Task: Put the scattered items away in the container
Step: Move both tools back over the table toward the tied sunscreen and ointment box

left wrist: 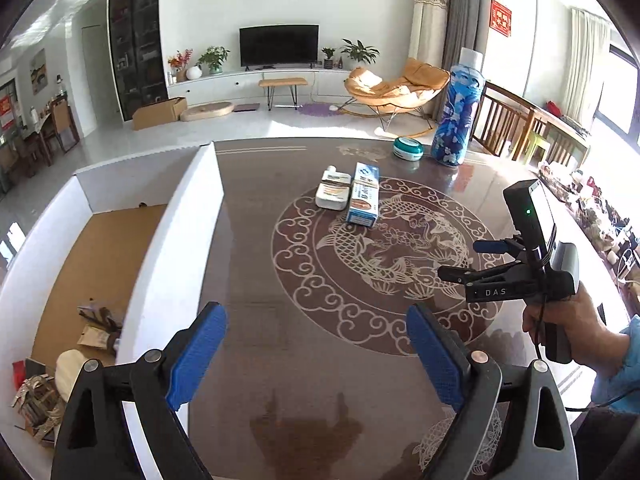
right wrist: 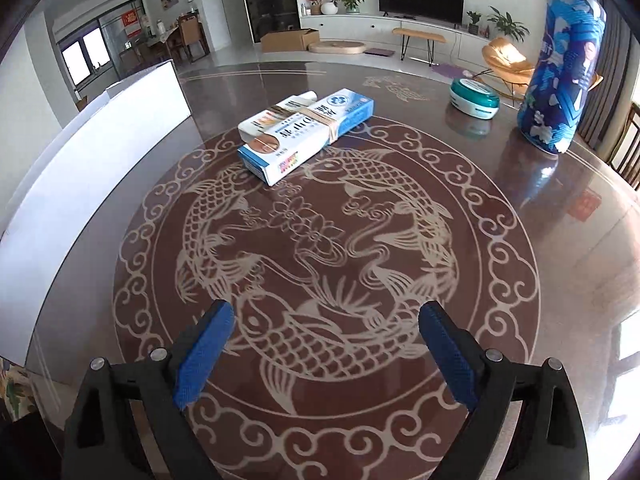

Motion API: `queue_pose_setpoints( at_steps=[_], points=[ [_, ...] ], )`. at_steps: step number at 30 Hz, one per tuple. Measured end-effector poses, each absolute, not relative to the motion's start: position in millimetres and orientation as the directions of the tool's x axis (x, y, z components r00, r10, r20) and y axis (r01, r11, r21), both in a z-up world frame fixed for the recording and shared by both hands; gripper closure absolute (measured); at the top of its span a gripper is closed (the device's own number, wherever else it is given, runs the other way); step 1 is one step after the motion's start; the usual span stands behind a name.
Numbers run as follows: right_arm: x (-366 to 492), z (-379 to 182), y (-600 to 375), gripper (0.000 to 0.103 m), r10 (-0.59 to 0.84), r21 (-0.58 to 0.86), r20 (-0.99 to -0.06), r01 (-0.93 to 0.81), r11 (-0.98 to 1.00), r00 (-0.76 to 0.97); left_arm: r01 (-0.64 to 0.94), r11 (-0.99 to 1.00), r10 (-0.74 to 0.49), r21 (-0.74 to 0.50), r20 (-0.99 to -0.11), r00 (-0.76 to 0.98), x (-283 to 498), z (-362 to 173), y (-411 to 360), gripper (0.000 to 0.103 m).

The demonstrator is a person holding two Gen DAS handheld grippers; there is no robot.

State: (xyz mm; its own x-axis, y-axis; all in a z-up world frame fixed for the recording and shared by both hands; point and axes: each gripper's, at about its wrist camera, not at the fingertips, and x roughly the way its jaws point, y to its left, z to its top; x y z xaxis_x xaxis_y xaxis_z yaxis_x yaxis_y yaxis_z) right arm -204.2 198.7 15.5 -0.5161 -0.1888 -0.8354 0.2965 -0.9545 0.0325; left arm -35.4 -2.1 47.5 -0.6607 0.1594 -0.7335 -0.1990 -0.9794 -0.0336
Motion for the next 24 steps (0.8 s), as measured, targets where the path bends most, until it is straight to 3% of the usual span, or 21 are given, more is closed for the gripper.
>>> queue_pose_setpoints(
  at_steps=[3,5,10,24],
  points=[
    [-187.4,5.2,212.0,0.008,-0.145,-0.009,-0.832,0.275,-0.961,-0.536,-0.219,-0.976,0.130,0.017,-0.761,-0.636,-55.2,12.0,32.3,0.011],
    [-179.0,3.0,208.6,0.001,-0.132,-0.030,-0.818,0.270,-0.963,-0.560,-0.214,-0.975,0.096,0.057,-0.763,-0.640,-63.0,-4.1,45.6,0.011],
    [-181.1,-1.8,200.9,0.000,-0.133,-0.010,-0.817,0.243,-0.970,-0.562,-0.188,-0.975,0.038,0.119,-0.746,-0.665,-79.5,-25.1,56.8,0.011],
    [-180.9,-1.7,200.6,0.000,-0.130,-0.011,-0.817,0.240,-0.971,-0.562,-0.162,-0.981,0.021,0.103,-0.780,-0.625,-94.8,-54.0,50.8,0.011]
  ],
)
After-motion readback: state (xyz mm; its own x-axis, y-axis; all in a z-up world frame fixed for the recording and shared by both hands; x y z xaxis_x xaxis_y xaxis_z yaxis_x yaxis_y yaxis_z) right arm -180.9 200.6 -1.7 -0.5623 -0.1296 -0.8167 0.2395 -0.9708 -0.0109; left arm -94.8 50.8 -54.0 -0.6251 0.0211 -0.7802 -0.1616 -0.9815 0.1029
